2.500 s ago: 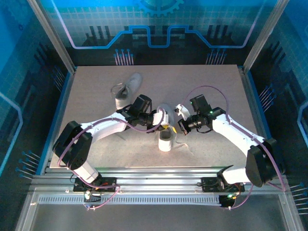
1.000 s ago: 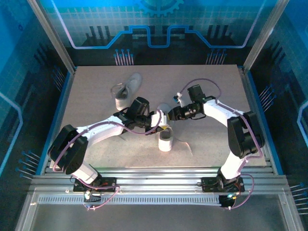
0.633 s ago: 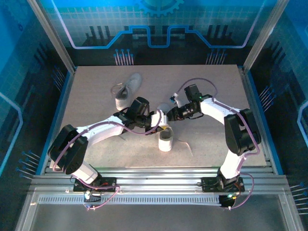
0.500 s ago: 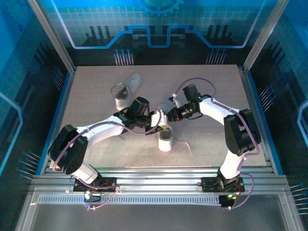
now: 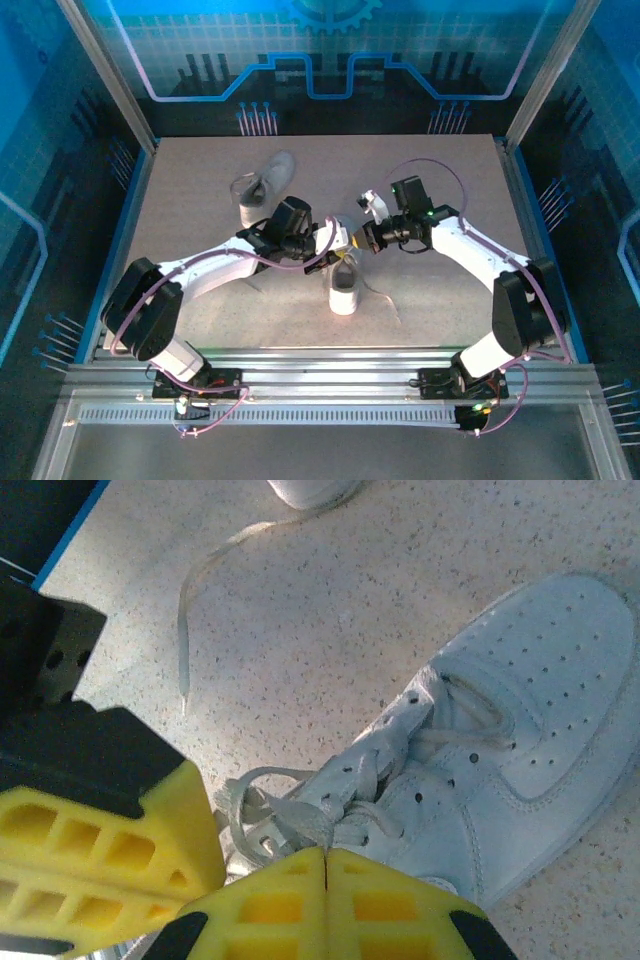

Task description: Tie the shoes

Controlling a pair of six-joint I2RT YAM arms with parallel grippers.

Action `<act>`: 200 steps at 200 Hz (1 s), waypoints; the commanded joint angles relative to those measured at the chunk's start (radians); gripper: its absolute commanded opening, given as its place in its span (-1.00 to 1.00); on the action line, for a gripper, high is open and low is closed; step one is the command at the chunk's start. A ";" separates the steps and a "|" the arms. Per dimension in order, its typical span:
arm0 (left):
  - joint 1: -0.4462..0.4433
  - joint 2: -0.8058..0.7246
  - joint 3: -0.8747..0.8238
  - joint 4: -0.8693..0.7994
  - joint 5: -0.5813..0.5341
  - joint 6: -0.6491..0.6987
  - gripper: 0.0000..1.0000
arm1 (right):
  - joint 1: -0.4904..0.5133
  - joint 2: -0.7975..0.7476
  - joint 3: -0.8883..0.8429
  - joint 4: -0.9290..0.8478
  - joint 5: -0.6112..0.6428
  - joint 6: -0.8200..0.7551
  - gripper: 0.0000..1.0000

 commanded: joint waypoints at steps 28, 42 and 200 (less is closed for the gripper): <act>0.014 0.044 0.065 -0.012 -0.054 -0.073 -1.00 | 0.016 -0.033 -0.036 0.046 -0.009 -0.045 -1.00; 0.016 0.055 0.080 -0.026 -0.061 -0.078 -1.00 | 0.015 -0.041 -0.044 0.056 -0.015 -0.051 -1.00; 0.031 0.088 0.131 -0.090 -0.028 -0.031 -0.19 | 0.018 -0.064 -0.069 0.070 -0.070 -0.131 -1.00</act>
